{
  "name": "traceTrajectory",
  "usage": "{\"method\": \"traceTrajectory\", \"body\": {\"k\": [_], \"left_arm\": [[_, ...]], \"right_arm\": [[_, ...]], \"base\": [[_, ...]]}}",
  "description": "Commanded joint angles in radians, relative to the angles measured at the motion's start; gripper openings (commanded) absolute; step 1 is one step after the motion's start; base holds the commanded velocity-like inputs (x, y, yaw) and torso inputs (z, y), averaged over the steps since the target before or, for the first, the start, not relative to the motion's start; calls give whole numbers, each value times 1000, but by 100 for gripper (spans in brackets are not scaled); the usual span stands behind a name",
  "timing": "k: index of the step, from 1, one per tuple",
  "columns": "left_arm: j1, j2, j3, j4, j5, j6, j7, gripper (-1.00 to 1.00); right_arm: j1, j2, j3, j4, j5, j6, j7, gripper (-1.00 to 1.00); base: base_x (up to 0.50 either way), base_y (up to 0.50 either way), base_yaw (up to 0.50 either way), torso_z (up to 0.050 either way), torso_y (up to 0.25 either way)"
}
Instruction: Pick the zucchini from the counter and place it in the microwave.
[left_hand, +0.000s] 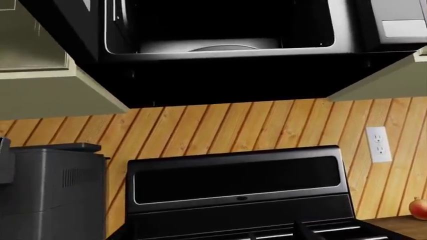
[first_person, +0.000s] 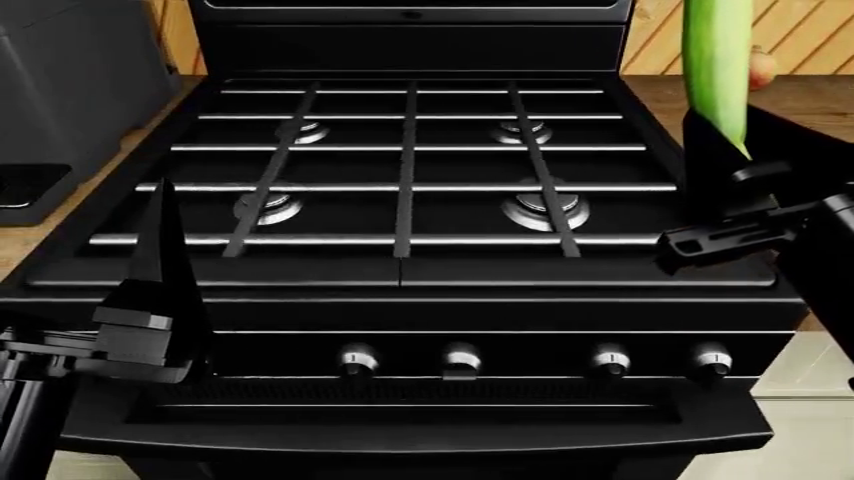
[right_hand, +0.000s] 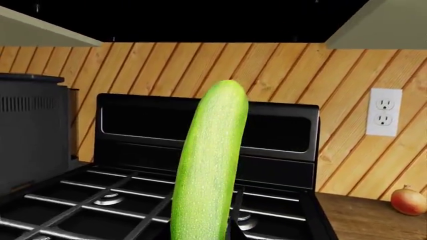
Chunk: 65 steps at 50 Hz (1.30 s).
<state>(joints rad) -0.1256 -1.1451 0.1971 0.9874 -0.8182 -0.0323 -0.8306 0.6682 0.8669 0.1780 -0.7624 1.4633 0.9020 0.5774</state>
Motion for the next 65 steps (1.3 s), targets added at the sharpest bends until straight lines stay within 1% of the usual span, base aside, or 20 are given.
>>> {"method": "traceTrajectory", "body": {"k": [1,9,16,20,27,33,39,51,65], "left_arm": [[-8,-1,5,1,-2,-3,-3,100],[-18,-3,5,6,-6,-7,-10,100],[-37,-12,0,12,-24,-12,-19,100],[-30,-15,-4,10,-21,-4,-22,100],[-19,-20,-10,6,-20,8,-24,100],[-17,-25,-13,8,-21,13,-25,100],[-24,-24,-8,10,-22,9,-27,100],[-24,-24,-2,7,-18,12,-26,100],[-26,-24,4,4,-17,14,-24,100]], "right_arm": [[9,4,12,-6,-1,-7,0,-100],[44,14,18,-22,26,-15,12,-100],[121,26,7,-30,63,-18,45,-100],[221,49,-23,-35,130,-12,97,-100],[461,72,-134,-17,235,26,181,-100],[540,73,-169,-10,262,39,204,-100],[628,81,-202,-4,300,54,229,-100],[691,85,-227,9,319,65,239,-100],[692,85,-228,19,307,63,230,-100]], "base": [[0,0,0,0,0],[0,0,0,0,0],[0,0,0,0,0],[0,0,0,0,0],[0,0,0,0,0],[0,0,0,0,0],[10,364,0,0,0],[11,403,0,0,0],[12,358,0,0,0]]}}
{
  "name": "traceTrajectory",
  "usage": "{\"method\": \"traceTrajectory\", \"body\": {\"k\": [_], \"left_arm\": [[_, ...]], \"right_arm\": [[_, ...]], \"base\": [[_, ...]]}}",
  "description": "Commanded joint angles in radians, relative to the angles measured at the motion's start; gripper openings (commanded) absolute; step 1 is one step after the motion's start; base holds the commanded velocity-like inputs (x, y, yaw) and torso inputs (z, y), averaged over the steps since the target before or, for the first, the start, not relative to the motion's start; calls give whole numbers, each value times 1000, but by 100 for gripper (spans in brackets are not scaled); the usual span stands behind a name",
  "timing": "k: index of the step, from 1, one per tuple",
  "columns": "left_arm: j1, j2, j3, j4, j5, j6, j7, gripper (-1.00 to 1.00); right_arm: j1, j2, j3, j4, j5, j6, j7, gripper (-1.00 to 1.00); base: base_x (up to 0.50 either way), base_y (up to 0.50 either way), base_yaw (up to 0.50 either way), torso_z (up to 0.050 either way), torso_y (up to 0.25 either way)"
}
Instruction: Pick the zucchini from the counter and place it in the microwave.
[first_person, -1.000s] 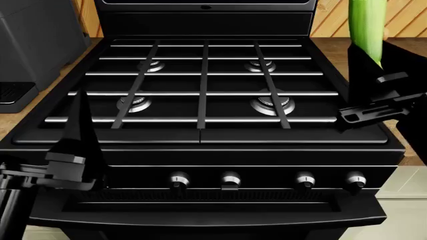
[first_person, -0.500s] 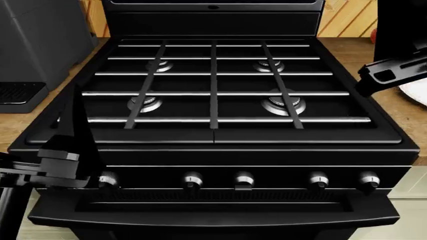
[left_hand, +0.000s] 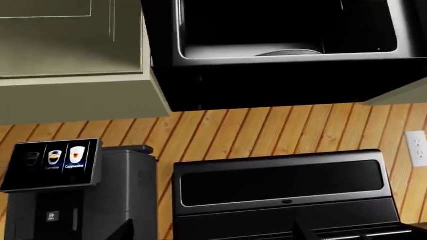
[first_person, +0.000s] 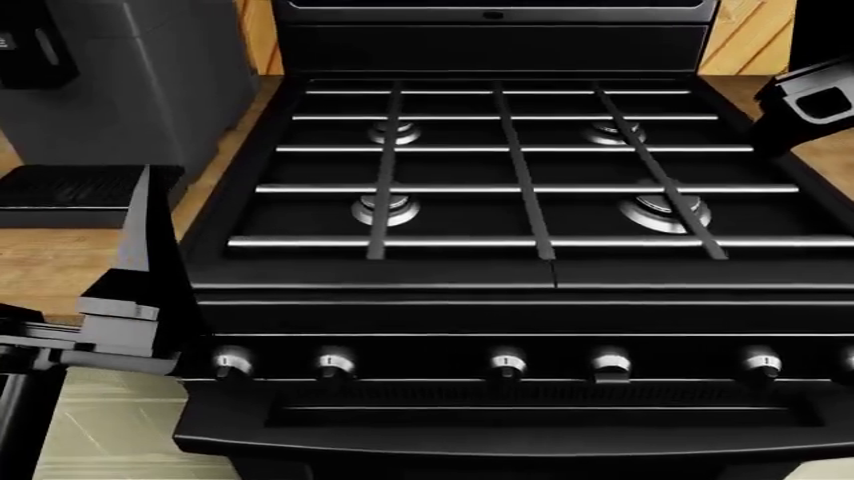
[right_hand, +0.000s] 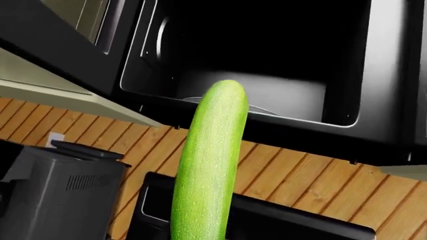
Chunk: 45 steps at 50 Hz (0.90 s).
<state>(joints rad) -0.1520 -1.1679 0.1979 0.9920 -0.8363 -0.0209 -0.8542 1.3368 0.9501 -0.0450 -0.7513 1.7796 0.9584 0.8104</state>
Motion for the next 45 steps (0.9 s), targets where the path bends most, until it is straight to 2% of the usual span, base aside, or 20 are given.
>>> {"method": "traceTrajectory", "body": {"k": [1,16,28,45], "left_arm": [[3,-3,2,-1,2,5,-1,100],[18,-3,5,-5,11,16,-1,100],[8,-7,7,-1,12,8,-9,100],[-15,-11,9,1,-4,1,-16,100]], "right_arm": [[25,1,-6,8,-8,6,-1,-100],[56,-12,-26,13,-6,6,5,-100],[129,-22,-50,43,23,3,36,-100],[465,-79,-186,224,16,106,59,-100]], "base": [[16,250,0,0,0],[11,191,0,0,0],[0,0,0,0,0],[0,0,0,0,1]]}}
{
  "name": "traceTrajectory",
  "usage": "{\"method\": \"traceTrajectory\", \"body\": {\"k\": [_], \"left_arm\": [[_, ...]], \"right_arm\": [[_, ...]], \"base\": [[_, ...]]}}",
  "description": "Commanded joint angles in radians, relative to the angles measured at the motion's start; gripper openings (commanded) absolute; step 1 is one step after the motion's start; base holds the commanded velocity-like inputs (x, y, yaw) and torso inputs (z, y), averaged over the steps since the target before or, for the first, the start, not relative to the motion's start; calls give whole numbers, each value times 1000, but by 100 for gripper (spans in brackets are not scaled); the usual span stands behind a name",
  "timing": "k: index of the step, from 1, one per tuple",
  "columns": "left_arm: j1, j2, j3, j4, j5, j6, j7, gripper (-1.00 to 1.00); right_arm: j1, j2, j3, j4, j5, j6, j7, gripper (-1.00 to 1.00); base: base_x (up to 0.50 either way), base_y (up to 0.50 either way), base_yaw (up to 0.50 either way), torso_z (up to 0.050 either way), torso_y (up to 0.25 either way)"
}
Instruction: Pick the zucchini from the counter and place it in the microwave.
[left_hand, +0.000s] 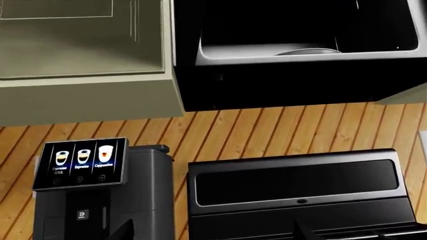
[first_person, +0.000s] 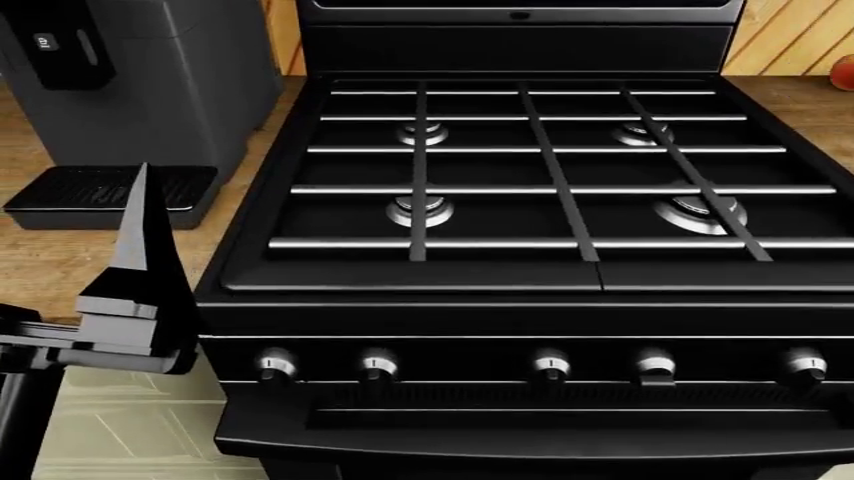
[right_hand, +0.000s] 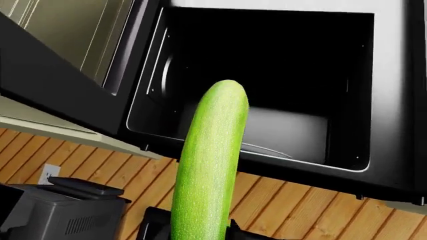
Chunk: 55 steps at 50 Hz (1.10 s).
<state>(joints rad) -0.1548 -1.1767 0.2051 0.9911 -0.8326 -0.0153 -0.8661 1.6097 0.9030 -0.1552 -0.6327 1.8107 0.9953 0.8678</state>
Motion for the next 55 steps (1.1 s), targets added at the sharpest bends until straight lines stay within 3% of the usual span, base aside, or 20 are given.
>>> {"method": "traceTrajectory", "body": {"k": [1,11,28,40,48,55], "left_arm": [[-15,-2,3,2,-9,-6,-4,100],[-16,-4,3,2,-11,0,-4,100],[-51,-23,-15,9,-51,3,-22,100],[-105,-20,-1,17,-77,-26,-31,100],[-219,-38,-9,35,-161,-59,-56,100],[-198,-64,-50,36,-173,-4,-72,100]], "right_arm": [[209,-35,-85,119,-23,78,-2,-100],[385,-105,-159,264,-121,137,-48,-100],[632,-222,-316,574,-407,188,-255,-100],[676,-237,-336,625,-455,191,-292,-100],[697,-249,-337,643,-479,192,-302,-100],[699,-251,-335,643,-489,198,-307,-100]], "base": [[0,0,0,0,0],[59,0,0,0,0],[214,0,0,0,1],[9,0,0,0,0],[0,0,0,0,0],[0,0,0,46,0]]}}
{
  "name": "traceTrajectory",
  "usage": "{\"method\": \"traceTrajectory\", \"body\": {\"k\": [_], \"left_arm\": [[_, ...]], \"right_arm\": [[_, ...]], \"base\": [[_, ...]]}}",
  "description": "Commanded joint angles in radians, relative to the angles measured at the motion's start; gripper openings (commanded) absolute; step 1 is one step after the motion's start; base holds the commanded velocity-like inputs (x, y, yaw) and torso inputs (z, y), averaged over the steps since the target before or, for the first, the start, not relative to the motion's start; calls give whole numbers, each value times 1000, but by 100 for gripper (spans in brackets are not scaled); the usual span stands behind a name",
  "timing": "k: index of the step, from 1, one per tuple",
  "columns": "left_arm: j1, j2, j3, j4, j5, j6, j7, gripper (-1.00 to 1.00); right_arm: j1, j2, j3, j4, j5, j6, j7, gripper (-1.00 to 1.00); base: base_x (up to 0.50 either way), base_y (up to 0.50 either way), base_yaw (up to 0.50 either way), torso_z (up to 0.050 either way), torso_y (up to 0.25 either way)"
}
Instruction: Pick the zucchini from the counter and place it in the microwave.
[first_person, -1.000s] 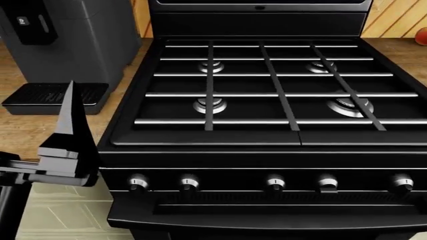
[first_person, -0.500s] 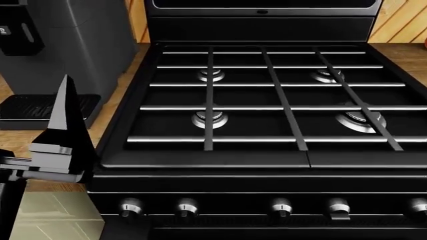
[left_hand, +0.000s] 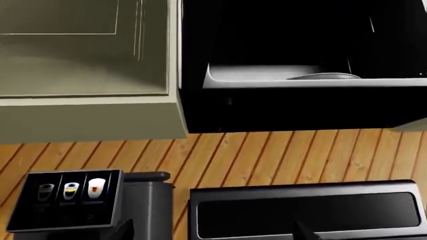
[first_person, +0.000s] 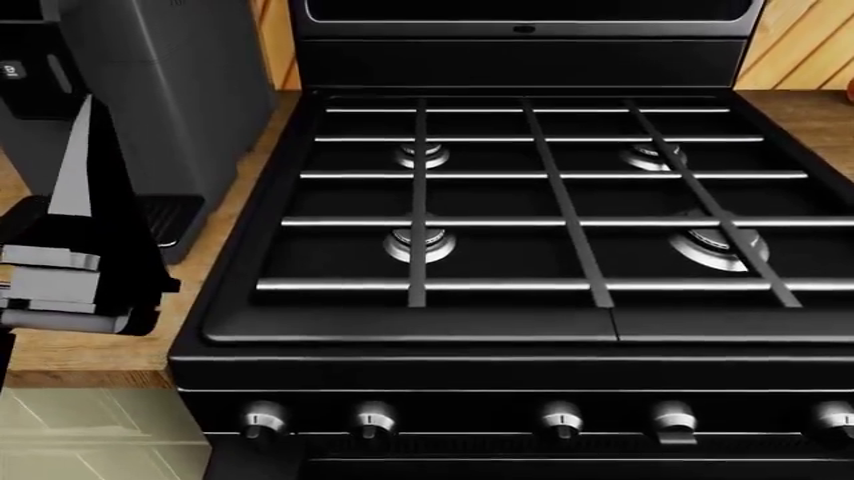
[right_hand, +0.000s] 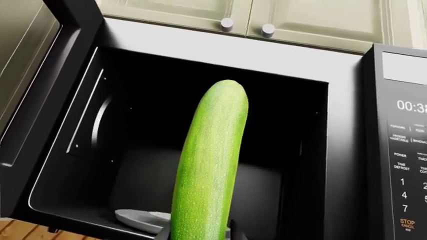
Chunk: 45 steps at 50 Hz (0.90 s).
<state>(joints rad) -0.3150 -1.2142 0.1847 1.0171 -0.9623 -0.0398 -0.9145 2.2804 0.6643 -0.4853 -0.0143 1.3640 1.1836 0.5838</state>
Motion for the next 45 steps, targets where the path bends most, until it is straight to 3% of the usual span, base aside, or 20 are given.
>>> {"method": "traceTrajectory", "body": {"k": [1,33,45], "left_arm": [[-38,-29,-30,10,-43,22,-25,100],[-88,-49,-3,9,-58,34,-47,100],[-185,-36,35,12,-101,-10,-50,100]], "right_arm": [[30,-13,-4,25,-43,11,-24,-100],[40,-32,17,29,-81,39,-45,-100],[51,-40,25,40,-101,53,-58,-100]], "base": [[0,0,0,50,0],[0,0,0,50,0],[0,0,0,50,0]]}}
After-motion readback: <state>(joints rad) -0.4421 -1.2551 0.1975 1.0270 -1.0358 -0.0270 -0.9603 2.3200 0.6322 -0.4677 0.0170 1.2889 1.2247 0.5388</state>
